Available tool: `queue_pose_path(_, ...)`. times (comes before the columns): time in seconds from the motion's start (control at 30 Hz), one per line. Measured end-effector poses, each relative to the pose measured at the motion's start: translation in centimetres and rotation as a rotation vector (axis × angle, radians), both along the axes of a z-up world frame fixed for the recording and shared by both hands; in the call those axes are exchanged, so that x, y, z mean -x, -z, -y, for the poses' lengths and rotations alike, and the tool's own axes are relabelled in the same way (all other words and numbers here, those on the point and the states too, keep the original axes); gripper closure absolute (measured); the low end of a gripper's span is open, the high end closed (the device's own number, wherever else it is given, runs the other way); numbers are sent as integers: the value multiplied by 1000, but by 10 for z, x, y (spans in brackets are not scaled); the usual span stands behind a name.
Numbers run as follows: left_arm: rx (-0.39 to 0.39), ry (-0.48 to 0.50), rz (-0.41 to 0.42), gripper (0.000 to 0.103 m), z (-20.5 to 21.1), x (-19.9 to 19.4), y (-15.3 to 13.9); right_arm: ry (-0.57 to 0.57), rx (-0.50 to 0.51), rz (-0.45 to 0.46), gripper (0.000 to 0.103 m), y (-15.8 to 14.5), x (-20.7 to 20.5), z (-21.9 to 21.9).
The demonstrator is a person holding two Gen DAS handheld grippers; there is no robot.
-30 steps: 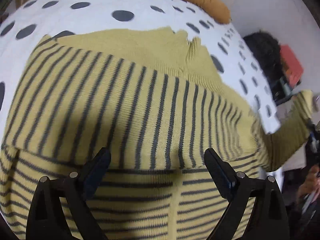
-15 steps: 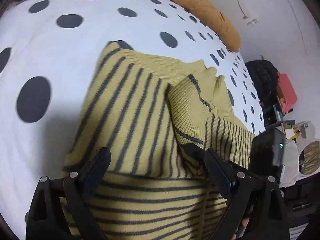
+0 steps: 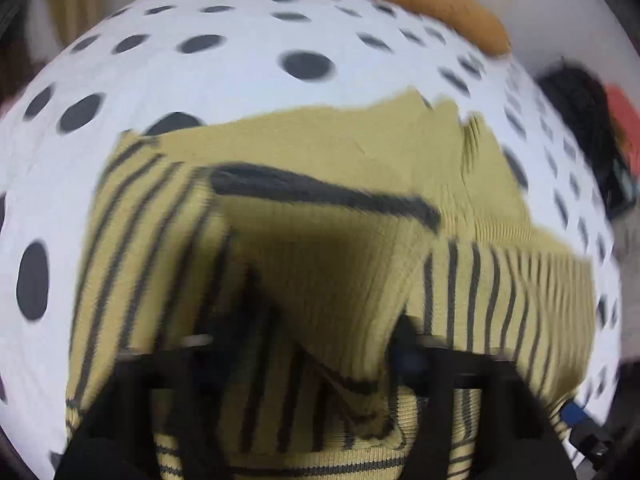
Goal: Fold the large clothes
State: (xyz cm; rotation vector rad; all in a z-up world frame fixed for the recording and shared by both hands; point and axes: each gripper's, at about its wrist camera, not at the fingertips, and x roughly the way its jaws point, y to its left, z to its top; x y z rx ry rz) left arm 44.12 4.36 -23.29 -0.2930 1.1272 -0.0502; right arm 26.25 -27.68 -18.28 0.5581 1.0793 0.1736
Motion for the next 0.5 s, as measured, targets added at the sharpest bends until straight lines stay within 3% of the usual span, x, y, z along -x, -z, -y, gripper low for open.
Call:
queue_pose_path(0.03,94,-36,3,92,-17,2,-2,23,1,0,58,-2,1,9)
queue_pose_path(0.07,194,-65,18,92,-35,6,-4,41,0,2,58,-3,3,15)
queue_pose_path(0.1,219,-81,31,92,-49,9,-7,69,-8,12,58,-6,3,25)
queue_pose_path(0.23,169,-148,55,91,-95,17,-3,147,-6,28,58,-10,2,49)
queue_pose_path(0.3,214,-154,-19,88,-111,16,22,196,25,18,58,-5,-3,62)
queue_pose_path(0.33,243,-140,-19,88,-115,16,28,204,33,3,58,0,-6,67)
queue_pose_path(0.43,205,-114,7,88,-115,16,18,228,46,-87,73,31,-20,77)
queue_pose_path(0.5,208,-139,51,88,-118,15,9,247,1,-100,74,34,-19,83)
